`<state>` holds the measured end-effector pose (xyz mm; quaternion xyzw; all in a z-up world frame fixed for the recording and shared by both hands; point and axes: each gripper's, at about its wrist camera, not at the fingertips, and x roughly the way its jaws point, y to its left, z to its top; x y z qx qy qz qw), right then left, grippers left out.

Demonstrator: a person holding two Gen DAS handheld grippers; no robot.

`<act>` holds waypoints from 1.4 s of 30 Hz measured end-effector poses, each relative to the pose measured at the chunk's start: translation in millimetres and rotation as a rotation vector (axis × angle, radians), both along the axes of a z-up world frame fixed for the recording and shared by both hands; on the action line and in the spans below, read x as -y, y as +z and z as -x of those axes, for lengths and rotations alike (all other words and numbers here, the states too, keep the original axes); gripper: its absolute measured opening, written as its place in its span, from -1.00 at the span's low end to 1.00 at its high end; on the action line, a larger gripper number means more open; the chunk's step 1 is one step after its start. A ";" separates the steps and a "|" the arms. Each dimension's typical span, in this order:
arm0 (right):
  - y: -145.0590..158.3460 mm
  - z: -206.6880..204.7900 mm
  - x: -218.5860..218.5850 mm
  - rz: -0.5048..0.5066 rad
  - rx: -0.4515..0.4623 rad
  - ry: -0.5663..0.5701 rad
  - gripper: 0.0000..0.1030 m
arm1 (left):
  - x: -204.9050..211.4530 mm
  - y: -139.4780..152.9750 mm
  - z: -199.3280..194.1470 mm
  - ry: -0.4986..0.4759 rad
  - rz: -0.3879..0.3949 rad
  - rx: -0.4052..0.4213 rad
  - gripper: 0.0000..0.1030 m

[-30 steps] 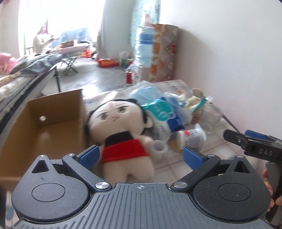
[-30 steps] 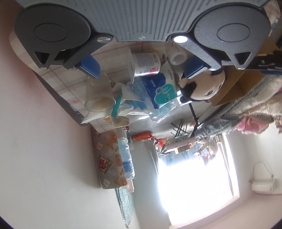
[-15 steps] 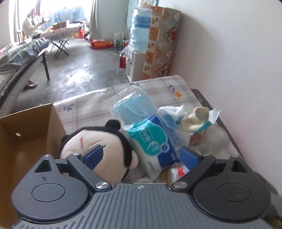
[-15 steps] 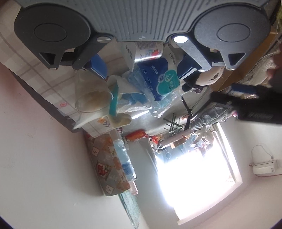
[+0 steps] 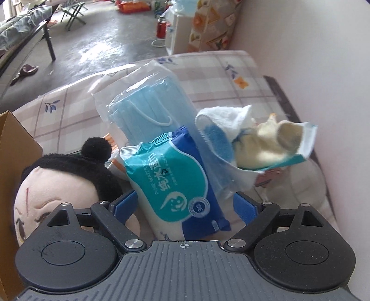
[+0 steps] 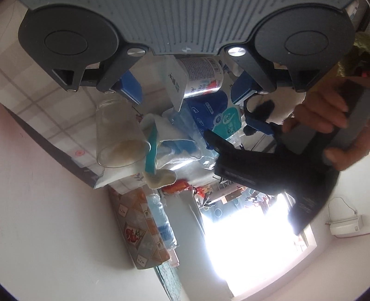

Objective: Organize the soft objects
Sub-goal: 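Reach the left gripper to the teal wet-wipes pack and close on it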

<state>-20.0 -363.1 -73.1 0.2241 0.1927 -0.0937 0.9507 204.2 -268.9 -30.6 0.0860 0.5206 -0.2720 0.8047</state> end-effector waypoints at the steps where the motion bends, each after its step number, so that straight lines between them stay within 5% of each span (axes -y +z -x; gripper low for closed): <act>1: 0.1 0.6 1.5 -0.007 0.008 0.003 0.68 | 2.4 -2.8 -2.5 0.006 -0.005 -0.004 0.77; 10: -1.6 7.4 8.8 -0.056 0.053 0.010 0.69 | 22.9 -17.7 -14.2 0.083 -0.123 0.057 0.87; 16: -0.3 9.1 6.9 -0.045 0.069 0.011 0.69 | 33.1 -23.7 -11.4 0.103 -0.184 0.102 0.64; 33: 0.5 15.1 7.8 -0.044 0.101 0.006 0.69 | -6.8 12.2 6.6 0.110 0.065 0.146 0.32; 42: 2.1 20.0 10.1 -0.051 0.143 -0.006 0.69 | -45.8 59.2 42.2 0.090 0.243 0.269 0.30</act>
